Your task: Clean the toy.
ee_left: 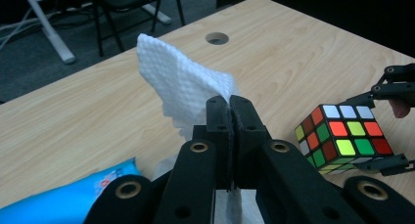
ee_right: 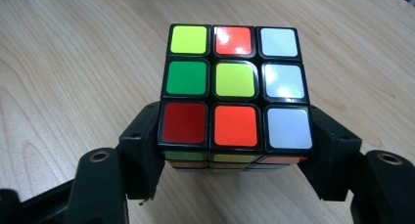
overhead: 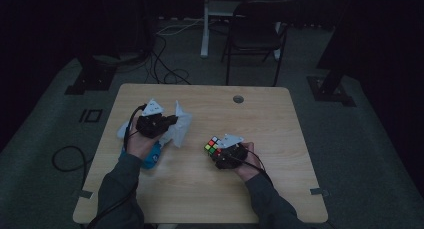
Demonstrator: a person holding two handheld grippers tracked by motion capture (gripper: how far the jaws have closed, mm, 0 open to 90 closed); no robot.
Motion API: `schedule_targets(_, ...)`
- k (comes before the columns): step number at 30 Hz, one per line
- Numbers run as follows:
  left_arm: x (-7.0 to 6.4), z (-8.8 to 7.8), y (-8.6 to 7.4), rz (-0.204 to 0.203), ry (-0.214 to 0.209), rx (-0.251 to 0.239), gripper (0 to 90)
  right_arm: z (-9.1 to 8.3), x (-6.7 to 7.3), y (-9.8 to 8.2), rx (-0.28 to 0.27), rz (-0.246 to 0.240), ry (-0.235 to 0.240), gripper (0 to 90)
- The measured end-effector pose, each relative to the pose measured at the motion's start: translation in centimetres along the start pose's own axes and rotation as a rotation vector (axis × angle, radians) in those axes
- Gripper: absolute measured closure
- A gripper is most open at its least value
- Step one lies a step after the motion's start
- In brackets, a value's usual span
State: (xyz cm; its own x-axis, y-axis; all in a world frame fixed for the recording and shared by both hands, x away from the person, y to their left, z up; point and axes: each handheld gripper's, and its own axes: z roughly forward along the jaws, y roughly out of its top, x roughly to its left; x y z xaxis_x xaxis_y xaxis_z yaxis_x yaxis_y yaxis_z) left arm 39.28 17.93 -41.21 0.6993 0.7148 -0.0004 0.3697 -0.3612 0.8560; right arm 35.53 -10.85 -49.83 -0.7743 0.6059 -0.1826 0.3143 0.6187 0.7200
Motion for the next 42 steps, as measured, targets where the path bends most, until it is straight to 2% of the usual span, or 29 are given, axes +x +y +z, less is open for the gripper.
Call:
schedule_targets(1, 0.0, 0.3, 0.1, -0.003, -0.017, -0.001, 88.7, -0.1, 0.1, 0.1, -0.003, -0.009, -0.001, 34.2)
schedule_targets(7, -0.1, 2.0, 0.7, 0.001, -0.049, 0.025, 88.7, -0.3, 0.5, 0.3, -0.015, -0.041, -0.012, 34.2)
schedule_targets(11, -0.4, 2.7, 1.2, 0.012, -0.067, 0.030, 88.7, -0.2, 1.0, 0.5, -0.008, -0.070, -0.042, 34.2)
schedule_targets(22, -1.3, 4.2, 2.0, 0.029, -0.134, 0.031, 88.7, -0.4, 1.8, 0.7, -0.023, -0.119, -0.069, 34.2)
schedule_targets(23, -1.6, 4.6, 2.2, 0.032, -0.152, 0.031, 88.7, -0.4, 1.9, 0.8, -0.025, -0.131, -0.077, 34.2)
schedule_targets(27, -2.3, 5.2, 2.5, 0.042, -0.177, 0.032, 88.7, -0.3, 2.2, 0.8, -0.028, -0.151, -0.088, 34.2)
schedule_targets(37, -3.9, 6.4, 3.5, 0.065, -0.216, 0.029, 88.7, 0.1, 3.1, 0.8, -0.016, -0.217, -0.126, 34.2)
schedule_targets(42, -4.6, 6.8, 3.9, 0.075, -0.236, 0.025, 88.6, 0.3, 3.3, 0.8, -0.018, -0.232, -0.135, 34.2)
